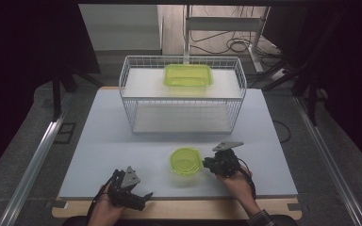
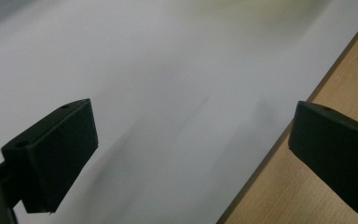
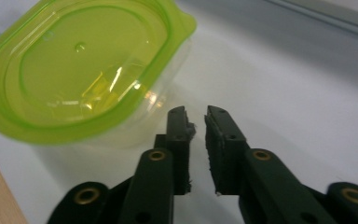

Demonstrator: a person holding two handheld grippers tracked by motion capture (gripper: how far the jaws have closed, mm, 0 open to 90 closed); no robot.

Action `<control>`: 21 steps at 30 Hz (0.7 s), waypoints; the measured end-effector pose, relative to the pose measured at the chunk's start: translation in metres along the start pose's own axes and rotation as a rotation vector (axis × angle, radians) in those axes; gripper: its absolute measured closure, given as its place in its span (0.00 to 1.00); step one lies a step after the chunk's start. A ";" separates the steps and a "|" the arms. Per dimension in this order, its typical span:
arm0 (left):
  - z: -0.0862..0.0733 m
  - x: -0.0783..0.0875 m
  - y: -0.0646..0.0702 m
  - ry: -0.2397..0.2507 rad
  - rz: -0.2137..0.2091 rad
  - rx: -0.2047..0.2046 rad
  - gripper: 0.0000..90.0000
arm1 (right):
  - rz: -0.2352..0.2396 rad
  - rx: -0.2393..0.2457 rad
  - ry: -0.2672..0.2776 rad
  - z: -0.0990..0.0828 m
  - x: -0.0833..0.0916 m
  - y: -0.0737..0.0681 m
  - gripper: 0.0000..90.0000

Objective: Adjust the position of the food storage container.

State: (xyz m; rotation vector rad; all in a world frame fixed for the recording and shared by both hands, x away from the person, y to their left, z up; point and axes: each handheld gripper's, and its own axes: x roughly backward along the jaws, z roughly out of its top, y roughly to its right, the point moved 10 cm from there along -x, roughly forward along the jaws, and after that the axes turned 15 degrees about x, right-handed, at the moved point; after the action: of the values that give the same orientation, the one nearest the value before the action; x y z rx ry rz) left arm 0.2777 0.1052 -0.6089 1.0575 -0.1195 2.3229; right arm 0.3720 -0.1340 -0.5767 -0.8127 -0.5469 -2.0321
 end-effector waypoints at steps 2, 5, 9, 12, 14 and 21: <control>0.001 0.000 0.000 0.005 -0.002 0.003 0.01 | -0.011 0.014 0.008 -0.002 0.007 0.001 0.78; 0.001 0.000 0.000 0.008 0.000 0.003 0.01 | -0.039 0.034 0.012 -0.007 0.018 0.005 0.67; 0.001 0.000 0.001 0.009 -0.003 0.004 0.01 | -0.057 0.029 0.036 -0.008 0.031 0.010 0.50; 0.001 0.000 0.000 0.009 0.000 0.001 0.01 | -0.045 0.028 0.049 -0.011 0.034 0.008 0.36; 0.001 0.000 0.000 0.013 0.000 0.003 0.01 | -0.024 0.033 0.046 -0.017 0.034 0.003 0.24; 0.001 0.000 0.001 0.012 0.001 -0.002 0.01 | -0.016 0.051 0.032 -0.027 0.032 -0.003 0.11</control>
State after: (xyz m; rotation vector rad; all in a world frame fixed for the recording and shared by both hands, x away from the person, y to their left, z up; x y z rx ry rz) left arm 0.2778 0.1042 -0.6083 1.0430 -0.1178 2.3296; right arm 0.3466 -0.1672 -0.5729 -0.7470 -0.5862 -2.0338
